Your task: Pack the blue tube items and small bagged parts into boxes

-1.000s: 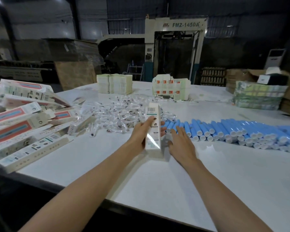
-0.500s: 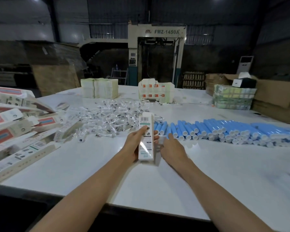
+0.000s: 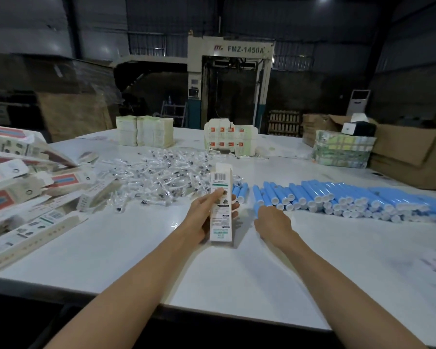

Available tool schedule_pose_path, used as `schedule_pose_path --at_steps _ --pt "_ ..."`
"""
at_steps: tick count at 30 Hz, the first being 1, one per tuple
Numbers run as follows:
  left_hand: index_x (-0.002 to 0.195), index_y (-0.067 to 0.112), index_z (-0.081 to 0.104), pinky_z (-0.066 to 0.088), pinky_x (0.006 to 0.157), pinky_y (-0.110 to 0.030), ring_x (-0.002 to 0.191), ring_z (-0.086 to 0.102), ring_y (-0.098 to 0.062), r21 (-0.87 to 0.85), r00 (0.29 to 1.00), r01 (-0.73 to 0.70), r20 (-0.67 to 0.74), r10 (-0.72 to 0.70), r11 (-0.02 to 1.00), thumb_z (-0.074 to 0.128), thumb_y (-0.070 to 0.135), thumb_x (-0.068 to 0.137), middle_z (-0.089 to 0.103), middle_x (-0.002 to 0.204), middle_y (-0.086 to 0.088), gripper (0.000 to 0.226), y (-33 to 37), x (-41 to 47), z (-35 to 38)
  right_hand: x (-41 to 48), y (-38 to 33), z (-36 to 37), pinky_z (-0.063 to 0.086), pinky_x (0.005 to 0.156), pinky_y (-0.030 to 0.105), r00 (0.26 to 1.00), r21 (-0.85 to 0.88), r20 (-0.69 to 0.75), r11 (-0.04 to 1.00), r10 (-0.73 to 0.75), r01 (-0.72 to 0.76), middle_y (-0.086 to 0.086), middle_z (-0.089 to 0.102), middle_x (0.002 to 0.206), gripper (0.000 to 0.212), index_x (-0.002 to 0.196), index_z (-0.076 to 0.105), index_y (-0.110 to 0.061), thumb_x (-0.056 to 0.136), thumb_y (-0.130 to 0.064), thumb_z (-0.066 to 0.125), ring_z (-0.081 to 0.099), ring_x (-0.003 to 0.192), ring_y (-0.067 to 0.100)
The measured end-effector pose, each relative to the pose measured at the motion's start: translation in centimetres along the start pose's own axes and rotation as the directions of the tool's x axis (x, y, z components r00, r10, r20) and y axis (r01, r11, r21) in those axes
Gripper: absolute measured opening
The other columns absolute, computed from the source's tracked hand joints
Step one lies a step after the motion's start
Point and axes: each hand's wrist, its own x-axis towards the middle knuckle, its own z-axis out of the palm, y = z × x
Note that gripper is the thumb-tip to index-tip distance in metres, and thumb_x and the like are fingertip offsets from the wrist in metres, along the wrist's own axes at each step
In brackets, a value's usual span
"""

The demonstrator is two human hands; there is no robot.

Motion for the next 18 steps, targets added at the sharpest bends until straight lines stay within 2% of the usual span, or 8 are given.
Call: schedule_pose_path --at_steps 3,5,6,9,11,13,15,18 --pt "0.136 0.0 0.067 0.065 0.089 -0.051 0.117 0.074 -0.043 0.053 0.999 -0.03 0.019 0.029 0.998 0.085 0.029 0.088 0.075 0.125 -0.028 0.058 0.0 0.0 0.0 1.0 1.1 0.0 0.04 0.073 0.033 0.997 0.144 0.056 0.988 0.046 -0.053 0.006 0.059 0.101 0.011 0.103 0.055 -0.013 0.104 -0.018 0.046 0.056 0.089 0.027" --pt "0.134 -0.001 0.068 0.065 0.091 -0.051 0.117 0.074 -0.043 0.085 0.999 -0.046 0.028 0.043 0.995 0.085 0.028 0.09 0.075 0.125 -0.027 0.055 0.0 0.1 -0.1 1.7 1.7 -1.2 0.037 0.071 0.033 0.996 0.376 0.055 0.923 0.066 -0.082 0.005 0.052 0.09 0.022 0.086 0.048 -0.015 0.106 -0.025 0.048 0.052 0.084 0.025" --pt "0.132 0.0 0.07 0.065 0.091 -0.052 0.117 0.074 -0.043 0.096 0.998 -0.05 0.036 0.047 0.994 0.086 0.028 0.09 0.075 0.125 -0.027 0.054 0.0 0.1 -0.2 1.9 1.9 -2.2 0.037 0.068 0.033 0.997 0.527 0.015 0.847 0.075 -0.072 0.006 0.053 0.084 0.027 0.083 0.05 -0.013 0.106 -0.027 0.051 0.052 0.079 0.025" --pt "0.129 0.005 0.075 0.064 0.092 -0.053 0.115 0.075 -0.045 0.143 0.998 -0.042 0.06 0.034 0.989 0.092 0.03 0.085 0.075 0.125 -0.027 0.053 0.0 0.1 -0.3 2.1 1.4 -5.9 0.049 0.061 0.029 0.983 0.891 -0.141 0.448 0.119 0.073 0.004 0.068 0.081 0.025 0.101 0.067 -0.003 0.104 -0.027 0.062 0.065 0.074 0.022" --pt "0.125 0.01 0.079 0.064 0.092 -0.052 0.114 0.075 -0.046 0.173 0.997 -0.025 0.073 0.013 0.985 0.096 0.033 0.081 0.075 0.124 -0.027 0.052 0.0 0.0 -0.2 2.4 0.3 -8.3 0.06 0.067 0.025 0.98 0.976 -0.175 0.149 0.095 0.16 0.009 0.078 0.093 0.022 0.109 0.069 -0.002 0.1 -0.023 0.07 0.077 0.084 0.023" --pt "0.121 0.012 0.081 0.062 0.097 -0.056 0.114 0.075 -0.047 0.19 0.997 -0.016 0.077 0.001 0.982 0.098 0.035 0.079 0.076 0.123 -0.027 0.051 0.0 0.0 -0.1 3.0 -1.0 -10.0 0.063 0.073 0.03 0.973 0.973 -0.226 -0.031 0.053 0.228 0.016 0.077 0.106 0.03 0.12 0.063 -0.002 0.097 -0.018 0.074 0.079 0.091 0.026" --pt "0.12 0.01 0.081 0.062 0.097 -0.056 0.113 0.075 -0.047 0.184 0.997 -0.019 0.079 0.005 0.983 0.098 0.034 0.079 0.076 0.122 -0.028 0.051 0.0 -0.1 0.0 3.8 -2.3 -10.7 0.065 0.074 0.035 0.967 0.964 -0.255 -0.074 0.021 0.256 0.015 0.074 0.111 0.045 0.132 0.049 -0.007 0.096 -0.014 0.075 0.079 0.094 0.027" --pt "0.12 0.008 0.081 0.065 0.089 -0.048 0.111 0.076 -0.047 0.17 0.997 -0.022 0.077 0.009 0.985 0.095 0.03 0.083 0.076 0.122 -0.028 0.046 0.2 -0.3 0.1 4.9 -3.5 -10.1 0.065 0.076 0.04 0.968 0.966 -0.249 0.064 -0.024 0.25 0.012 0.071 0.118 0.059 0.138 0.035 -0.02 0.096 -0.011 0.075 0.078 0.096 0.023"
